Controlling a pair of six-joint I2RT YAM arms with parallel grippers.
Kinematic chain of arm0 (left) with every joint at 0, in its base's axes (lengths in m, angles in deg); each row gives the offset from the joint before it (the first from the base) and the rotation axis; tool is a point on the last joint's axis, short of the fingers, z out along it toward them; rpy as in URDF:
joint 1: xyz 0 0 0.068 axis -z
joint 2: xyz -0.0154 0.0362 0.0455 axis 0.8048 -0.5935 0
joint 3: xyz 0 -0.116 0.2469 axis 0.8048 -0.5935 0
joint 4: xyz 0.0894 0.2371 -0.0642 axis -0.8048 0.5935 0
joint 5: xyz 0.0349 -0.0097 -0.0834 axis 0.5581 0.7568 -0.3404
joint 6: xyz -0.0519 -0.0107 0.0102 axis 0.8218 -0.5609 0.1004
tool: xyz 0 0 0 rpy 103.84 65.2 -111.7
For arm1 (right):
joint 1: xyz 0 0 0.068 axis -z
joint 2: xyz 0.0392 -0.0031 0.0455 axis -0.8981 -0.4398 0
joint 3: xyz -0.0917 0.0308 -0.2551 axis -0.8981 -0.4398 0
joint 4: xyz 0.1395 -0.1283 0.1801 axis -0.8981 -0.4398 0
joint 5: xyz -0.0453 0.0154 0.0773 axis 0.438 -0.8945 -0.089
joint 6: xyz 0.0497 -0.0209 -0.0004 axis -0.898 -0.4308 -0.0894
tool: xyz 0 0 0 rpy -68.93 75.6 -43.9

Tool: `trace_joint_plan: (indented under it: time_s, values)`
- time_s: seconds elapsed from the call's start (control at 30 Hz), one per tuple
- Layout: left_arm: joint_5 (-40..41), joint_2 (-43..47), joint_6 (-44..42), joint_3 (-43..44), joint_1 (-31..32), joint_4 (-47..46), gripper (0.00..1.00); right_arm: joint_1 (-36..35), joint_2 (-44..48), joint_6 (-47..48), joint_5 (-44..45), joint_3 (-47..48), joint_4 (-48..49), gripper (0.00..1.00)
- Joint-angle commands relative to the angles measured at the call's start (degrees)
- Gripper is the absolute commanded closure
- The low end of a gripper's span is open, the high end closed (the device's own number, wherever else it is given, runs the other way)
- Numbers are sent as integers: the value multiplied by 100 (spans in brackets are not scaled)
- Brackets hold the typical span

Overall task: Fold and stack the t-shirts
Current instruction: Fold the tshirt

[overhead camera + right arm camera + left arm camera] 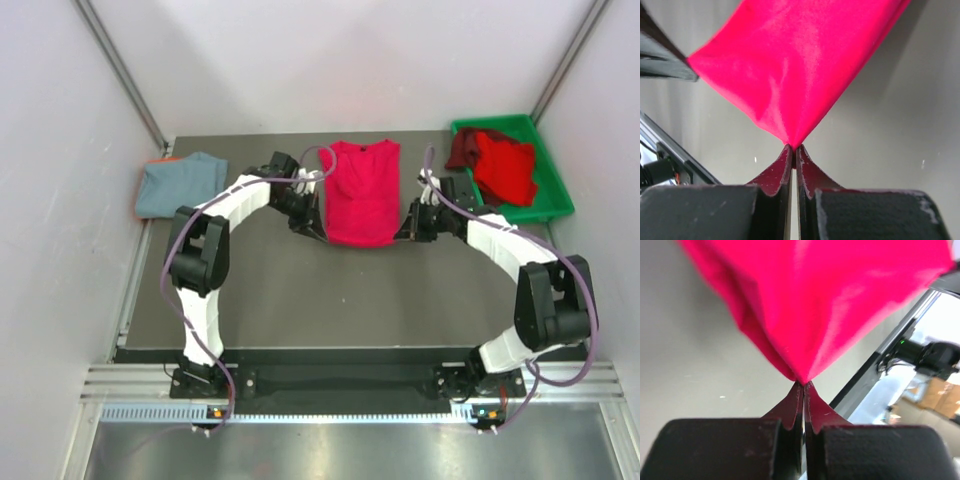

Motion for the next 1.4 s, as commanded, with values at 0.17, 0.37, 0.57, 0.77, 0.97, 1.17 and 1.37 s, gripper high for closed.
trace_joint_plan:
  time_s: [0.17, 0.37, 0.57, 0.77, 0.97, 1.17, 1.37]
  values:
    - [520, 1493, -569, -533, 984, 92, 100, 32, 1012, 22, -120, -581, -105, 100]
    - [793, 2197, -806, -1060, 1046, 153, 100, 32, 1838, -14, 2, -1144, -184, 100]
    - [872, 2426, -885, -1061, 1037, 277, 100, 76, 2051, 154, 91, -1022, -378, 100]
    - [907, 2014, -947, -543, 862, 285, 100, 173, 1375, 66, 73, -347, 26, 100]
    - [846, 1188, -1026, 344, 554, 338, 100, 181, 321, 75, -15, 681, 132, 100]
    - [758, 230, -1131, 1328, 264, 382, 100, 182, -699, 162, -6, 1736, 219, 100]
    - [767, -868, -1333, 2822, -52, 707, 100, 190, -1280, 259, 99, 2440, 264, 100]
